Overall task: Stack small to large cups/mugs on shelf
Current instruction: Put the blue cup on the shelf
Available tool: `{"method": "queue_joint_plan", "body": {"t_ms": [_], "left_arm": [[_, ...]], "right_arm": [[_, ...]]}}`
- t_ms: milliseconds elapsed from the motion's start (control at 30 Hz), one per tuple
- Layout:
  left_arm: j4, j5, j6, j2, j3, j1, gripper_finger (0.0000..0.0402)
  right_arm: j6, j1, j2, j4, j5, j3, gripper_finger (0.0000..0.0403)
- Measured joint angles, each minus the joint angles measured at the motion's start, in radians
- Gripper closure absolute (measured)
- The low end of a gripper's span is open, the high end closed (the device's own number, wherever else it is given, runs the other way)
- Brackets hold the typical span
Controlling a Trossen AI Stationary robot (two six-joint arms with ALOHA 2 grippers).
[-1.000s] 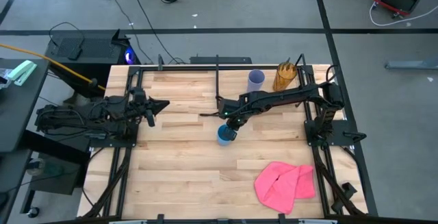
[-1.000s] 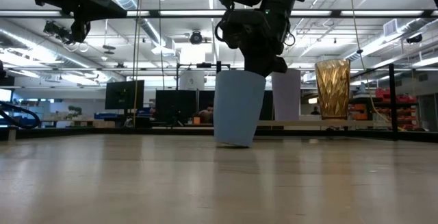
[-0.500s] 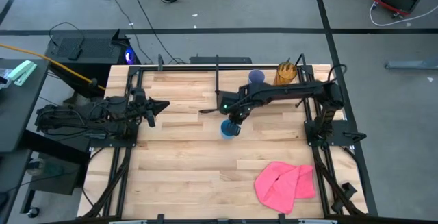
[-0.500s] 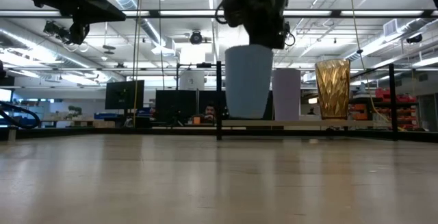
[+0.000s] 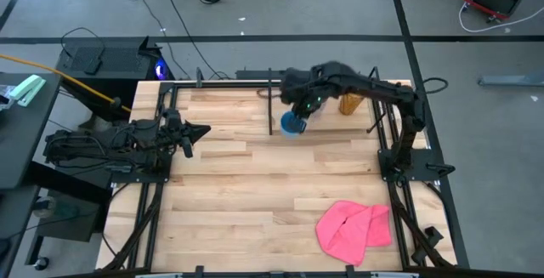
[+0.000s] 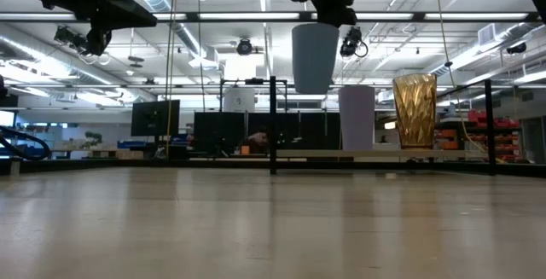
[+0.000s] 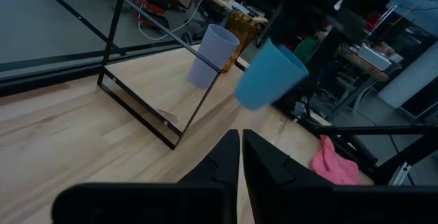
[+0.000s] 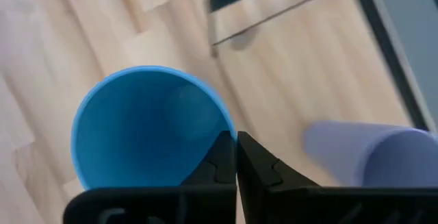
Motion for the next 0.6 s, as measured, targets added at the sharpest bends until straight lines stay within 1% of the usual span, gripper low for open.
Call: {"method": "queue_joint_plan", "body": {"t_ms": [133, 300, 433, 600], "left_arm": [[-0.001, 0.0, 0.0, 0.0, 0.0, 0.0, 0.0385], [-0.003, -0.001, -0.004, 0.021, 0.0, 0.0, 0.0392], [-0.002, -0.026, -0.059, 0.063, 0.0, 0.0, 0.0384], [0.029, -0.054, -0.113, 0.126, 0.0, 0.0, 0.0374]], "right_arm": [[-0.042, -0.078, 0.0, -0.042, 0.0, 0.048, 0.0402], [-0.086, -0.169, 0.0, -0.039, 0.0, 0.066, 0.0402], [-0.133, -0.223, 0.0, -0.014, -0.009, 0.066, 0.0402], [-0.188, -0.275, 0.0, 0.038, -0.049, 0.066, 0.0402]]}}
